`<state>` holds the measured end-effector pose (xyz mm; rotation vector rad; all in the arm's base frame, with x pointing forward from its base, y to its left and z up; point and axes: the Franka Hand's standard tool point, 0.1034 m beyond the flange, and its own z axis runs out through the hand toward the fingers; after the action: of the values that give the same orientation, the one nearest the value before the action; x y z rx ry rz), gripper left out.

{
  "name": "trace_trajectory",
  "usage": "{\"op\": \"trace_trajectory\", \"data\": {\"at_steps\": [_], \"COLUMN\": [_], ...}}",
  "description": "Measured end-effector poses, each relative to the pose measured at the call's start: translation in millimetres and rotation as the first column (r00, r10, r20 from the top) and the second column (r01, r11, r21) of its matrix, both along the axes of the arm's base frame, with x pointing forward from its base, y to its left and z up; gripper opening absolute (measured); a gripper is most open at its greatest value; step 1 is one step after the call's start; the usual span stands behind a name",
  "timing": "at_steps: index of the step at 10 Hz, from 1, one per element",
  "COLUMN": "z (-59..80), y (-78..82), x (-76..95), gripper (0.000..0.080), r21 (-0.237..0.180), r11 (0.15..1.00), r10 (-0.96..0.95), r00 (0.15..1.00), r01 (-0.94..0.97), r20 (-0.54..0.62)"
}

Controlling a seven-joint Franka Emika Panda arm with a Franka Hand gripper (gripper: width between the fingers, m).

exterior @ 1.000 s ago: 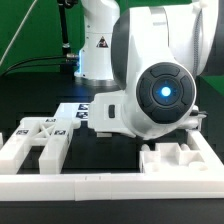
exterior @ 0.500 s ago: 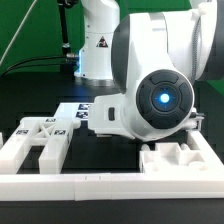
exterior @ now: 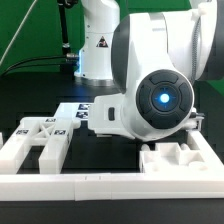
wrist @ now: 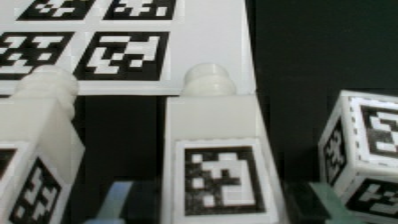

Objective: Assemble chair

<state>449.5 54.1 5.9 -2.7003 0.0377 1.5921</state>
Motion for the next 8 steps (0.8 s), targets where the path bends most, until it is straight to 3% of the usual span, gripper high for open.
{"op": "trace_trajectory", "data": {"at_steps": [3, 4, 6, 7, 8], "z": [3.3, 17.5, 64.2, 84.5, 86.6], "y": [-0.8, -2.6, -3.3, -4.5, -2.0], "x": [3.1, 17.5, 48.7, 51.9, 49.0], "gripper": [0.0284, 0.0284, 0.0284, 0.0284, 0.0284], "r21": [0.012, 0.040, 0.080, 0.079, 0.056], "r11": [1.000, 0.999, 0.996, 0.996, 0.997], "r10": [0.005, 0.014, 0.023, 0.023, 0.042], "r00": [1.000, 1.000, 0.994, 0.993, 0.992], "r01": [-0.005, -0.015, -0.032, -0.032, -0.049], "r20": [0.002, 0.026, 0.110, 0.114, 0.118]}}
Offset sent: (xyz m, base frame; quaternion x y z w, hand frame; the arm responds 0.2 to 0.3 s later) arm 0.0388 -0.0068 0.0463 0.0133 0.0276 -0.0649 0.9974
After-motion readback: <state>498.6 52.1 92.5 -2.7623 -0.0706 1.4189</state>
